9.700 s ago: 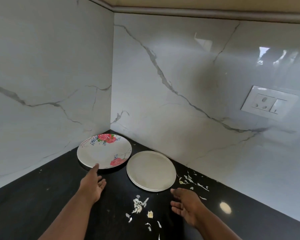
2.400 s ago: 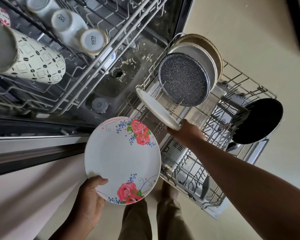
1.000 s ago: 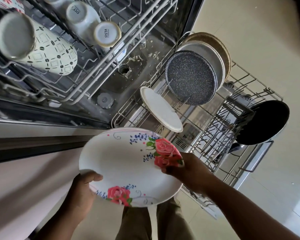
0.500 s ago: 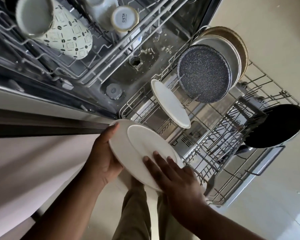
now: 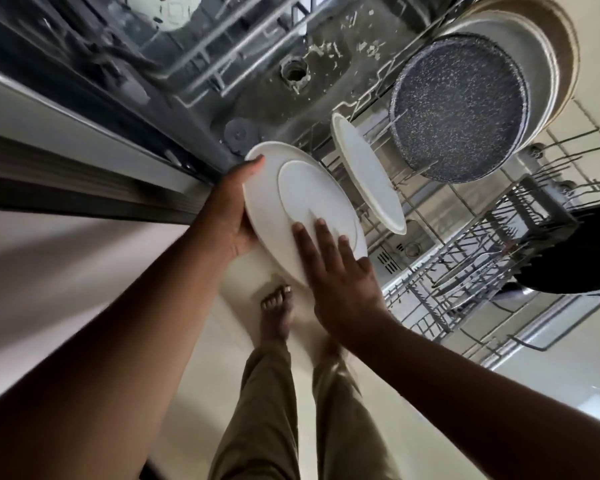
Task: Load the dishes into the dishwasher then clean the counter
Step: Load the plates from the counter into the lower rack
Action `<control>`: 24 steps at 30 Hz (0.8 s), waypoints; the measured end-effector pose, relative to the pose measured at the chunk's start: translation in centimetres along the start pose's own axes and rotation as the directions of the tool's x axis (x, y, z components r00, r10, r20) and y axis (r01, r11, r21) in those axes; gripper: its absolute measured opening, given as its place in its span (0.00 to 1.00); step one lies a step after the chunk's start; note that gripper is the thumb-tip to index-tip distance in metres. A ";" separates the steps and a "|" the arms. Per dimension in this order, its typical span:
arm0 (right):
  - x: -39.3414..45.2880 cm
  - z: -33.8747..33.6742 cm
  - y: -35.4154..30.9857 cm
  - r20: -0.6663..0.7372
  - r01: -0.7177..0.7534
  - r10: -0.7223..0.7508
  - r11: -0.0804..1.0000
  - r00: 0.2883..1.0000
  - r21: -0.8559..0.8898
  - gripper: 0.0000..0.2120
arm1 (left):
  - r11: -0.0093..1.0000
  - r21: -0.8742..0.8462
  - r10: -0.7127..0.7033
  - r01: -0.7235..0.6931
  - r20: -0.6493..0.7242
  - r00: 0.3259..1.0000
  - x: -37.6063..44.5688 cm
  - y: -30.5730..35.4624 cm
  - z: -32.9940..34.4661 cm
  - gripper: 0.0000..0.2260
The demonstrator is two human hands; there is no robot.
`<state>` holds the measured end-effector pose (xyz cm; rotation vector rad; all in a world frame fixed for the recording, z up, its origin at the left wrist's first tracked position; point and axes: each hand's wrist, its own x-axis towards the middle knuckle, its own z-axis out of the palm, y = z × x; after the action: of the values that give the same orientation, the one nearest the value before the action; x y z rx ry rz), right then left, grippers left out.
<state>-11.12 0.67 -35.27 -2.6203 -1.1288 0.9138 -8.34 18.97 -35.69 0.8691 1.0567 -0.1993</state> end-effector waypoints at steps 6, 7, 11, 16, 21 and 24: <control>0.7 2.3 0.3 -0.027 -0.053 0.053 0.999 0.998 0.015 0.39 | 0.997 0.069 -0.037 0.034 0.033 0.999 2.3 -0.4 0.5 0.20; 0.8 2.5 0.7 -0.017 -0.047 0.047 0.999 0.999 0.004 0.39 | 0.994 0.097 -0.047 0.044 0.026 0.999 2.7 -0.5 0.6 0.20; 1.4 2.0 2.0 0.058 -0.066 0.065 0.998 0.996 0.019 0.38 | 0.983 0.173 -0.061 0.058 0.014 0.998 4.0 -0.8 1.6 0.22; 2.0 2.0 2.5 0.055 -0.085 0.084 0.996 0.995 0.021 0.49 | 0.962 0.255 -0.080 0.100 -0.090 0.993 5.6 -0.6 2.1 0.34; 2.2 3.4 2.7 0.070 -0.175 0.170 0.981 0.983 0.078 0.46 | 0.869 0.494 0.161 0.032 -0.343 0.925 6.2 -0.5 2.4 0.27; 2.4 4.0 2.8 0.087 -0.218 0.209 0.970 0.974 0.105 0.47 | 0.865 0.501 0.222 -0.012 -0.361 0.906 6.8 -1.3 2.1 0.27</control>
<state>-10.46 0.01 -40.58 -2.6700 -0.7931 1.0911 -4.19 18.34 -41.51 1.4836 1.3650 -0.1864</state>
